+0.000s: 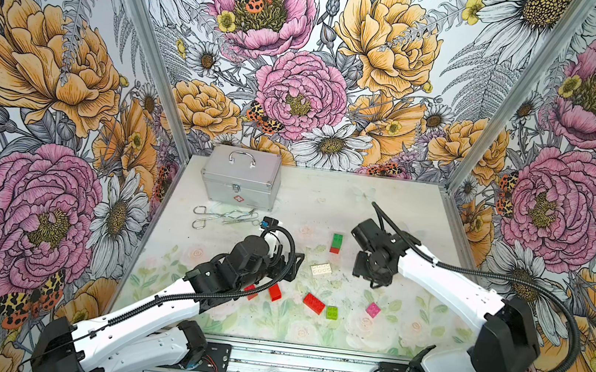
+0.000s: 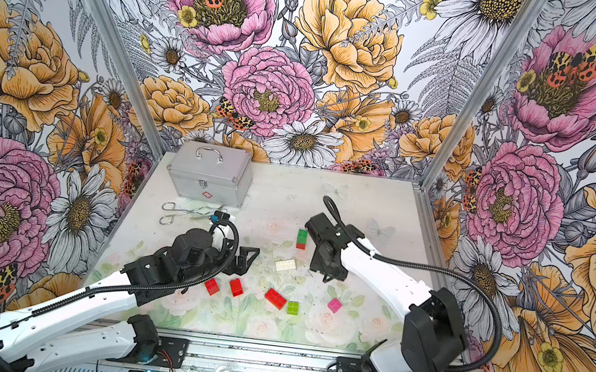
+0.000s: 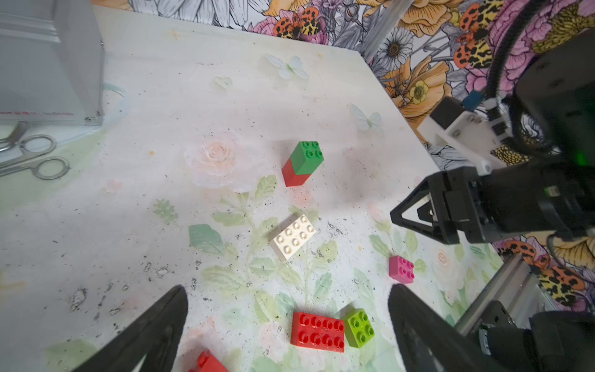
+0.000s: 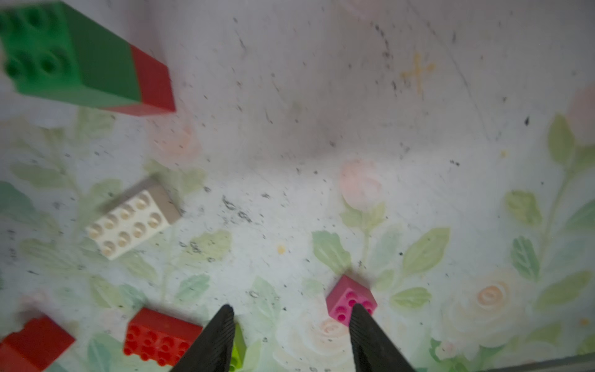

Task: Assemble the letter r with lego
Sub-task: Move the lego brick at the center of the board.

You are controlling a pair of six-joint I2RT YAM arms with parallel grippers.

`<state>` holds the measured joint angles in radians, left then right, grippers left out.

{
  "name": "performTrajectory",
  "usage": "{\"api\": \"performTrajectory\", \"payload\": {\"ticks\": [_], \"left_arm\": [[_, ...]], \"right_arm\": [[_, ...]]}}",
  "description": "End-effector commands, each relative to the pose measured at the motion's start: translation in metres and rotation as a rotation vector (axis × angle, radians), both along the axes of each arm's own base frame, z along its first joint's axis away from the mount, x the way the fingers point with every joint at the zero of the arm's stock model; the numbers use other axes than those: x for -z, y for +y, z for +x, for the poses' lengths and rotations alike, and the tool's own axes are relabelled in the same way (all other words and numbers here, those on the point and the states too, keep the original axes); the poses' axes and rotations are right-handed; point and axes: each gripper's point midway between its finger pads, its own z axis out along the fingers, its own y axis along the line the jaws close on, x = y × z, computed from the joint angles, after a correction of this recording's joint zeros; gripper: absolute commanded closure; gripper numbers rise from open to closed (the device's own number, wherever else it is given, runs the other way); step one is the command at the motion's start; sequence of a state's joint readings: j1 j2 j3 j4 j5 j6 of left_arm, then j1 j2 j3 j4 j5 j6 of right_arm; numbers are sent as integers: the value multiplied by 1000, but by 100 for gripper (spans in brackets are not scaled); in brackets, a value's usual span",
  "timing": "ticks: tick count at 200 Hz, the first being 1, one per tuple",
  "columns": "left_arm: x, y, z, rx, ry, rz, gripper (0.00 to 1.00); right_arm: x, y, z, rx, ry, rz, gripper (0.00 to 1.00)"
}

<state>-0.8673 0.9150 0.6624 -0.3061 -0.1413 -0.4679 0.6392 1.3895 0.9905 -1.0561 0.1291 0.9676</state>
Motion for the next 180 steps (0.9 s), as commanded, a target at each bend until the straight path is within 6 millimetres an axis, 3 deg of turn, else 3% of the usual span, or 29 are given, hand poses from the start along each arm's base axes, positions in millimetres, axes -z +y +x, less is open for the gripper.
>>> {"api": "performTrajectory", "payload": {"ticks": [1,58,156,180], "left_arm": [[7,-14,-12,48,-1,-3,1],[19,-26,-27,81,8,27,1],[19,-34,-24,93,14,50,1],[19,-36,-22,97,11,57,1]], "right_arm": [[19,-7,-15,134,-34,41,41],[40,-17,-29,179,-35,30,41],[63,-20,-36,213,7,17,43],[66,-21,-36,212,18,15,48]]}}
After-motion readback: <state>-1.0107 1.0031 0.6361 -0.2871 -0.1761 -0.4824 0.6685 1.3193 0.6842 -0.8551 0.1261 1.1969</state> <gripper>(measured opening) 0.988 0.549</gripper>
